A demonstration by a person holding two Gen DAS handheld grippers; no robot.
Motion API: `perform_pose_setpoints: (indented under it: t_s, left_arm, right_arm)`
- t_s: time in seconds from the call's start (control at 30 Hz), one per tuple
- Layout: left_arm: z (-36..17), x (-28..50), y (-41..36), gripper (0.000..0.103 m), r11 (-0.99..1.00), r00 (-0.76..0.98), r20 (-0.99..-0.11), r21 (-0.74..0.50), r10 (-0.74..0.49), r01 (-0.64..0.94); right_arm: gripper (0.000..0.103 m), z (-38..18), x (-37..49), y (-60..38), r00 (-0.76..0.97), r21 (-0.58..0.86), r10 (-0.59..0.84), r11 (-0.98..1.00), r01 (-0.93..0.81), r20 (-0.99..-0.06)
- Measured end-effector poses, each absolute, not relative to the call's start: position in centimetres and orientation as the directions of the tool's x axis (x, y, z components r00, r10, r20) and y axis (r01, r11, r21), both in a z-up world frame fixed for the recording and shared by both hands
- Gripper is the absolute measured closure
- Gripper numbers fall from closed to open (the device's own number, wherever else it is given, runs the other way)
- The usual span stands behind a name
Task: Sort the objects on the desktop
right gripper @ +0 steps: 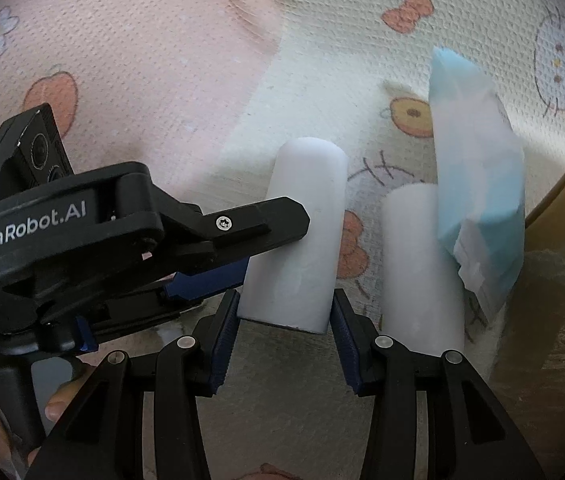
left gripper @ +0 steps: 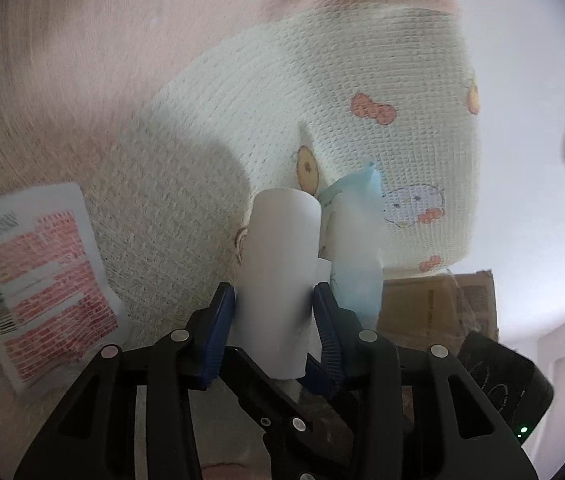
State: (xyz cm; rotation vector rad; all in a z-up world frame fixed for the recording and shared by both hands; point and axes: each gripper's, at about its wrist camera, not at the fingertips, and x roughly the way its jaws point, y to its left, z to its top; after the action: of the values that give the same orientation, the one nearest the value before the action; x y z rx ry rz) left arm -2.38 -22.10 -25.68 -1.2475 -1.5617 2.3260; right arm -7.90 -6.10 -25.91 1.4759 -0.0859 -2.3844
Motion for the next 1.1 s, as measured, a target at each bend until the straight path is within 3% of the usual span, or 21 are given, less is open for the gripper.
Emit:
perform_pose_setpoints:
  t_s: [0.2,0.57,0.87,1.1]
  left_arm:
    - [-21.6,-1.0,-21.0,0.066,-0.614,-0.688,-0.639,-0.707,0.344,0.351]
    - [-18.5,-0.9,-19.3,0.066,-0.739,-0.681,-0.682,-0.598,0.267,0.311]
    - [-19.8,-0.4,-20.2,0.066,-0.691,-0.647,-0.683,-0.648,0.339,0.322]
    - [-20.2,0.2,-20.4,0.066,-0.685,-0.637,-0.69,-0.648,0.344,0.333]
  right_arm:
    - [0.061,-23.7,-6.3,-6.9,-0.444,0.161,-0.296,-0.935,0.316,-0.846]
    - [0.061,-20.8,-5.1,-7.4,-0.485,0.138,-0.319,-0.918,0.371,-0.814]
    - [0.061,-21.8,-5.3,-7.4,-0.476,0.133,-0.318,-0.915,0.381,-0.82]
    - [0.061,-24.2,-5.7,-6.5,-0.343,0.203,-0.304,-0.932,0.301,-0.889]
